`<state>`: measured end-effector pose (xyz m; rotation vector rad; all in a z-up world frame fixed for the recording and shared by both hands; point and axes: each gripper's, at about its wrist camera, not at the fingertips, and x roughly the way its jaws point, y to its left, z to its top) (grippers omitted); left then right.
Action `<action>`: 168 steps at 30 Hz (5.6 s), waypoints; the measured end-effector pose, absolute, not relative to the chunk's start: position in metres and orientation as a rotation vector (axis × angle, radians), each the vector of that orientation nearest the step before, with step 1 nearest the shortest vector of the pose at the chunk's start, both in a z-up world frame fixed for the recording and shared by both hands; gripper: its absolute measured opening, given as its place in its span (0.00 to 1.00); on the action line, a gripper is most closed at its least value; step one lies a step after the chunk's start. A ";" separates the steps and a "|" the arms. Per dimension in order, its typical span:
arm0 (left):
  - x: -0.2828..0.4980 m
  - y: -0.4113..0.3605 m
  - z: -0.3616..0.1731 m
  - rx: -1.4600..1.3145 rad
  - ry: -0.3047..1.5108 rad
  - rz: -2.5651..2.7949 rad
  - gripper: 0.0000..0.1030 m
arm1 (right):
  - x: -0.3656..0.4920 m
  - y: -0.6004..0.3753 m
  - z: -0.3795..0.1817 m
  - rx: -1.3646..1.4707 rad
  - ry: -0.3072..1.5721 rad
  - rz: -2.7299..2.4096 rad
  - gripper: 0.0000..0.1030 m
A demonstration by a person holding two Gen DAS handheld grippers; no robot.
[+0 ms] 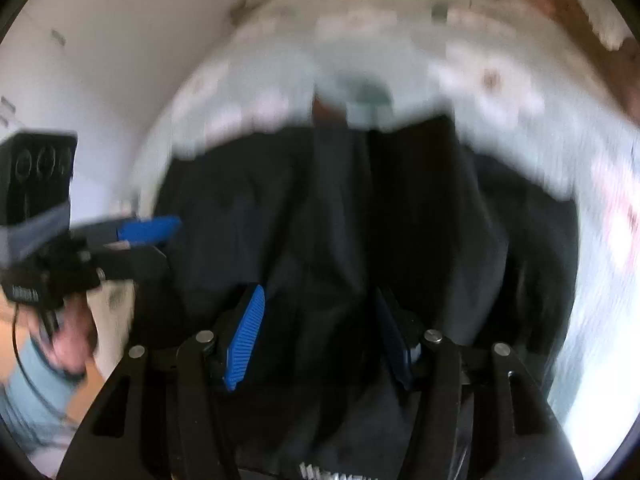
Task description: Fold large clothes
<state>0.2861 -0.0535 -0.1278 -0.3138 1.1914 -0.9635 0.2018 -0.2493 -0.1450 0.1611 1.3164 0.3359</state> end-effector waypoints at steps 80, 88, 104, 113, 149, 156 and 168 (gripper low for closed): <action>-0.017 0.105 -0.167 -0.361 1.170 -0.497 0.24 | -0.151 -0.383 -0.164 0.377 1.200 0.031 0.32; -0.023 0.105 -0.203 -0.331 1.297 -0.430 0.27 | -0.161 -0.384 -0.201 0.424 1.292 0.010 0.53; -0.014 0.133 -0.098 -0.569 0.969 -0.593 0.08 | -0.157 -0.364 -0.101 0.404 1.094 0.182 0.21; 0.025 0.169 -0.059 -0.567 0.862 -0.487 0.14 | -0.110 -0.358 -0.071 0.434 1.044 0.230 0.21; -0.074 0.088 -0.216 -0.338 1.363 -0.583 0.20 | -0.163 -0.353 -0.172 0.346 1.296 0.097 0.44; -0.071 0.095 -0.216 -0.374 1.378 -0.575 0.20 | -0.172 -0.355 -0.186 0.326 1.318 0.107 0.19; -0.011 0.139 -0.063 -0.645 0.849 -0.704 0.12 | -0.132 -0.389 -0.060 0.554 0.970 0.295 0.15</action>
